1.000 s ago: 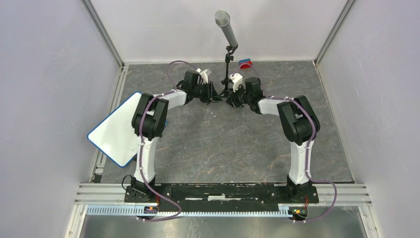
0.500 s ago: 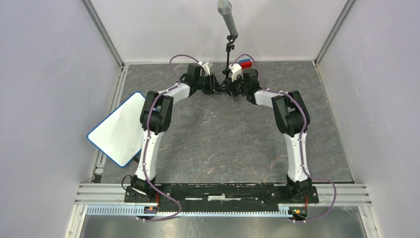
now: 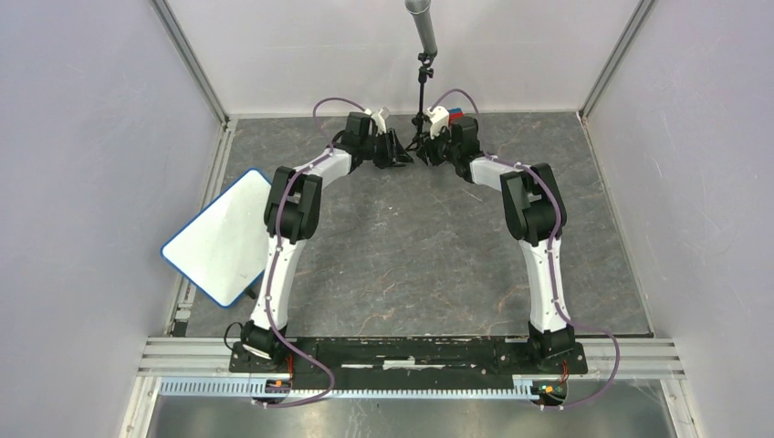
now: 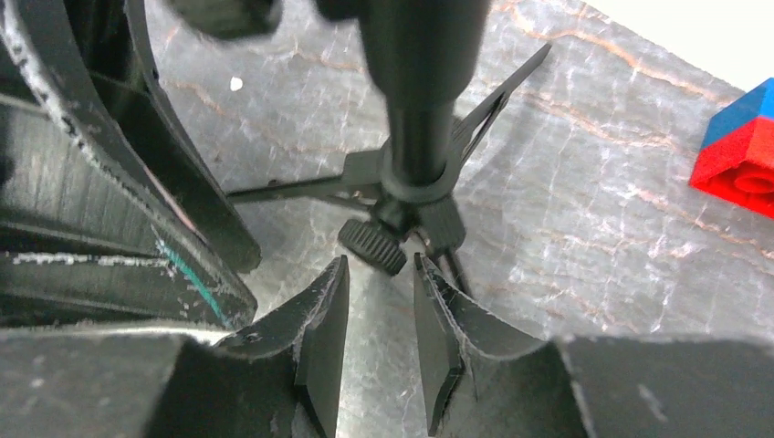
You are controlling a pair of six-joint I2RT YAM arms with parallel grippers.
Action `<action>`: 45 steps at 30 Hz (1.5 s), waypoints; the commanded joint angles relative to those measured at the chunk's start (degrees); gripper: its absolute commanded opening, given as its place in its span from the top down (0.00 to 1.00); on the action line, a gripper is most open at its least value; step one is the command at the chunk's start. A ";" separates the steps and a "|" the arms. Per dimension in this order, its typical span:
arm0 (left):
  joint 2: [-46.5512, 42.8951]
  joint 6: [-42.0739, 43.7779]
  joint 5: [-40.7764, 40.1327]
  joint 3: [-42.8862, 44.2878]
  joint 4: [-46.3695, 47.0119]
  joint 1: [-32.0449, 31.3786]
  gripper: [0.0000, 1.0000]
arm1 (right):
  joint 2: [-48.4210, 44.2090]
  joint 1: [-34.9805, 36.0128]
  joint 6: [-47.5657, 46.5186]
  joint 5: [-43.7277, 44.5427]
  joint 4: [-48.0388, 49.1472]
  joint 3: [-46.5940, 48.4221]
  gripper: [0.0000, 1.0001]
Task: Write a sentence on the whiteboard
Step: Move the distractor to the center of the board, then move the whiteboard to the center of the board.
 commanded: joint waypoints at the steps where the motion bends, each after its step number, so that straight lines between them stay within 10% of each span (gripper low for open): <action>1: -6.57 0.77 -0.80 -2.65 -0.33 0.19 0.52 | -5.86 0.59 -2.48 -1.67 1.93 -4.67 0.61; 14: -34.81 40.71 -3.97 -15.92 -40.83 1.05 0.24 | -31.73 4.90 -7.13 -5.04 -0.11 -31.21 0.10; 24: -52.98 86.92 -12.60 -27.18 -70.74 7.31 0.21 | -48.84 5.07 -10.17 -11.12 -12.07 -44.59 0.03; 32: -63.57 119.81 -23.30 -42.34 -67.48 8.96 0.24 | -59.36 4.83 -14.07 -15.25 -23.76 -50.18 0.02; 45: -58.60 135.94 -28.86 -50.68 -56.38 9.13 0.40 | -68.76 0.51 -14.73 -14.43 -24.77 -53.42 0.02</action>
